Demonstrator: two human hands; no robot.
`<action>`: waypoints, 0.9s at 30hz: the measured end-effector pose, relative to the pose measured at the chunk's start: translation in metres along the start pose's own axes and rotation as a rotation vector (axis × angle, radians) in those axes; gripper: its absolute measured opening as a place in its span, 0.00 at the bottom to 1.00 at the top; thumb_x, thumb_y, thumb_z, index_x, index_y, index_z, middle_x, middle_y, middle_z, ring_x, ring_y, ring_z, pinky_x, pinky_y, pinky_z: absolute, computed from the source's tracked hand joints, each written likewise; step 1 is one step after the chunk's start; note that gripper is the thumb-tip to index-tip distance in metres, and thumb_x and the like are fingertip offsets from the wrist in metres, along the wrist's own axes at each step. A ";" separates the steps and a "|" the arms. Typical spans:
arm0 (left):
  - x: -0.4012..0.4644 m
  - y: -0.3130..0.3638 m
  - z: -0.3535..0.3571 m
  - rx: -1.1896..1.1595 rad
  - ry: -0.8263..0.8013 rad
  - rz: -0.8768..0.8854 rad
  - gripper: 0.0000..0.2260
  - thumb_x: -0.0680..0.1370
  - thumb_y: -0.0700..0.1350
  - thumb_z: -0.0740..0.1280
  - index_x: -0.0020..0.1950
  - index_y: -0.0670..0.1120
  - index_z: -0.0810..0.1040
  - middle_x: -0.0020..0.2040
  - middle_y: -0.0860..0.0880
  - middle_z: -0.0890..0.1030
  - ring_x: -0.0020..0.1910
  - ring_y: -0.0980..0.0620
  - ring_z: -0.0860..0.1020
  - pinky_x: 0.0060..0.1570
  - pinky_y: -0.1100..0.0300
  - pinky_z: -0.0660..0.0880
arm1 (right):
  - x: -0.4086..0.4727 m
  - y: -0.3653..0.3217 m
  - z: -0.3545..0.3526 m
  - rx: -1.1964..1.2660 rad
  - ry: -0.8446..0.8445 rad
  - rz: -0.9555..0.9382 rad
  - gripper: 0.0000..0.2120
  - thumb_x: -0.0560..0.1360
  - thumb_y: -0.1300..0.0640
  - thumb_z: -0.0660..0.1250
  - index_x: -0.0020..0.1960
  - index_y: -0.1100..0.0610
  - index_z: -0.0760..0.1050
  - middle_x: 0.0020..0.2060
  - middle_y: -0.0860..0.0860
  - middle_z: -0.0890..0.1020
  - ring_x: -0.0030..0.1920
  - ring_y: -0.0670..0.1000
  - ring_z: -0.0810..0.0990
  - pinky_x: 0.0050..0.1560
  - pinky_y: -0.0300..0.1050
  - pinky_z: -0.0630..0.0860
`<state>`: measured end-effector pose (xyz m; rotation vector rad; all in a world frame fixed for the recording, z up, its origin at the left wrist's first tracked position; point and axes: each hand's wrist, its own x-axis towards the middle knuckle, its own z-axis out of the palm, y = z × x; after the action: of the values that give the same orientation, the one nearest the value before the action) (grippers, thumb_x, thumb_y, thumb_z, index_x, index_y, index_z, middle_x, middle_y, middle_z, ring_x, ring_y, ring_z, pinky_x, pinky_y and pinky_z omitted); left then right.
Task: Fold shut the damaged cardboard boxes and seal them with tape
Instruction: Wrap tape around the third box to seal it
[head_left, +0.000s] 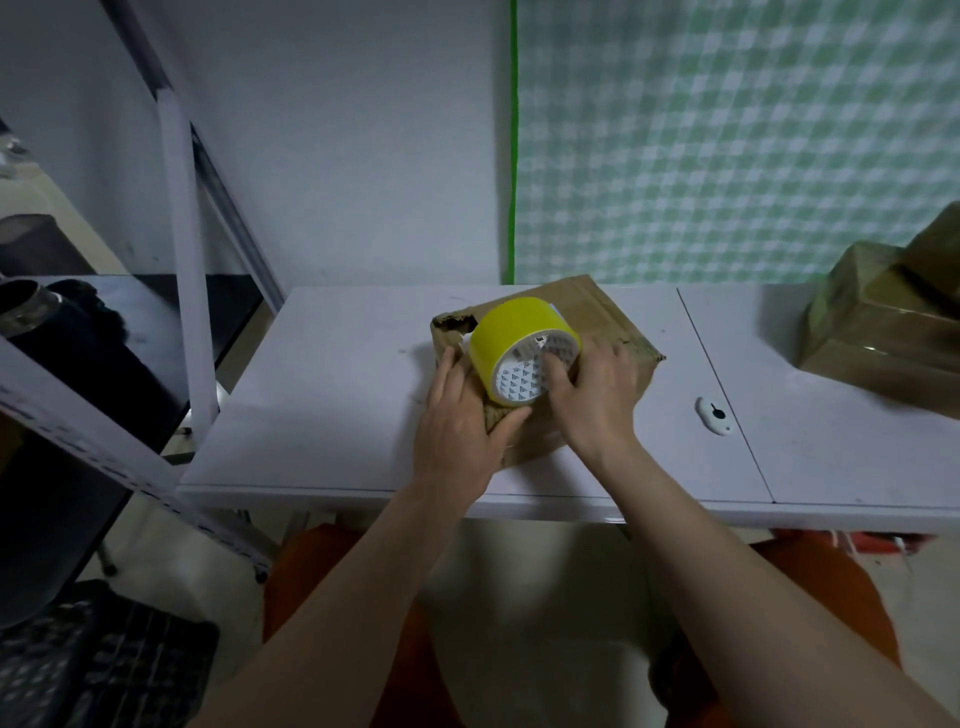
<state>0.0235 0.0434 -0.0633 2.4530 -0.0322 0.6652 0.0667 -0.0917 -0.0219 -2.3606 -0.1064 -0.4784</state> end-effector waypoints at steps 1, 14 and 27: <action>0.000 -0.002 0.000 0.039 -0.008 -0.002 0.34 0.74 0.62 0.62 0.70 0.39 0.68 0.70 0.43 0.71 0.73 0.43 0.64 0.69 0.49 0.67 | 0.002 0.002 -0.002 -0.010 0.006 -0.010 0.12 0.76 0.55 0.64 0.49 0.65 0.77 0.49 0.63 0.80 0.55 0.63 0.72 0.59 0.52 0.61; 0.009 0.011 -0.010 0.343 -0.070 0.005 0.36 0.73 0.68 0.58 0.62 0.38 0.75 0.66 0.40 0.74 0.71 0.41 0.67 0.73 0.51 0.54 | 0.045 0.037 -0.032 0.173 0.047 0.232 0.08 0.73 0.55 0.65 0.43 0.60 0.72 0.41 0.58 0.78 0.47 0.61 0.75 0.42 0.50 0.71; 0.036 0.044 0.006 0.370 -0.306 -0.093 0.46 0.74 0.66 0.60 0.78 0.41 0.40 0.77 0.39 0.54 0.76 0.41 0.50 0.76 0.51 0.46 | 0.058 0.044 -0.047 0.153 0.116 0.274 0.09 0.77 0.63 0.58 0.53 0.68 0.71 0.51 0.66 0.77 0.52 0.63 0.75 0.43 0.46 0.62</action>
<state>0.0502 0.0082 -0.0265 2.8718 0.0920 0.2670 0.1149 -0.1591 0.0031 -2.1500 0.2241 -0.4543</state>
